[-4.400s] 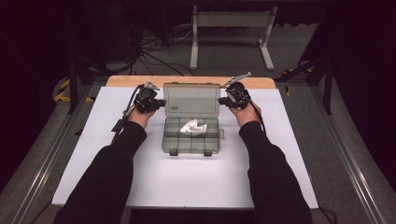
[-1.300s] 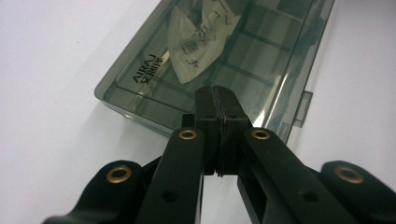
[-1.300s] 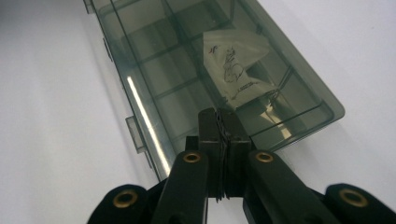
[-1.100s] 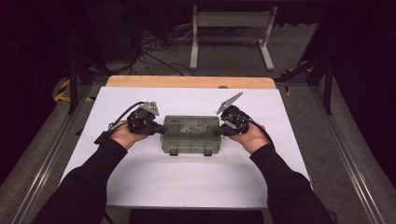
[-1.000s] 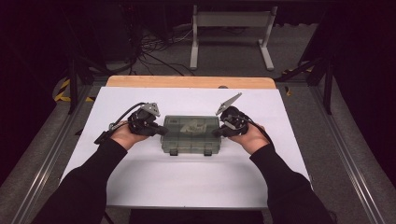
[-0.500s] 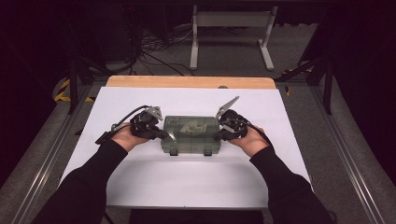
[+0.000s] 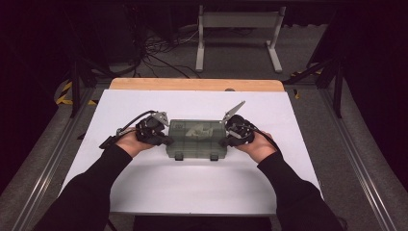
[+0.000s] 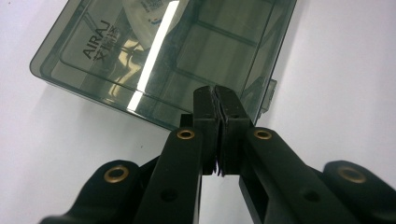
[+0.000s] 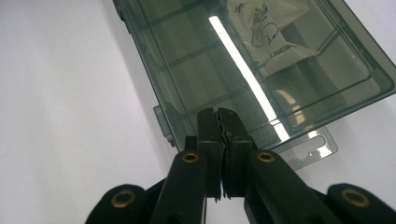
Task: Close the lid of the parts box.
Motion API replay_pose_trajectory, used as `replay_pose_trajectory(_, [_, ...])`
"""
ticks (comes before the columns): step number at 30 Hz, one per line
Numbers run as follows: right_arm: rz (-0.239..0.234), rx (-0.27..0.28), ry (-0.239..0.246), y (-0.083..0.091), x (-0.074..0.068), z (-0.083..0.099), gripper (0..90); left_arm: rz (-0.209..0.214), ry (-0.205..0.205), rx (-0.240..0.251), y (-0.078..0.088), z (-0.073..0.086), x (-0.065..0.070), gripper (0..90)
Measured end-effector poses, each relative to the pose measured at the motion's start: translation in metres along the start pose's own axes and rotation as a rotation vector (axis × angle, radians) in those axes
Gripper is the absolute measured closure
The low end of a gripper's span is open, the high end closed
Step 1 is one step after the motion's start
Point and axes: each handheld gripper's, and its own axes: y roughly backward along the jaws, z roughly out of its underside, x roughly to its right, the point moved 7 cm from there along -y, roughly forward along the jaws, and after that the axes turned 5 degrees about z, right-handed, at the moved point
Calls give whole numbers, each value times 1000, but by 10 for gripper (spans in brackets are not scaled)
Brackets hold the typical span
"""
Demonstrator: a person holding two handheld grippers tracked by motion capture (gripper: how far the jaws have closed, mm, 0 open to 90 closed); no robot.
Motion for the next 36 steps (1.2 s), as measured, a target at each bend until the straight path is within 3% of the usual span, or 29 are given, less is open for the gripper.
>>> replay_pose_trajectory(19, [12,-18,6,-5,-2,4,880,-8,-4,-21,-5,3,1,881])
replay_pose_trajectory(32, [9,8,6,-8,-5,3,887,-23,-10,-3,-5,4,1,881])
replay_pose_trajectory(36, [11,10,5,-8,-5,3,885,-13,6,10,-5,4,1,874])
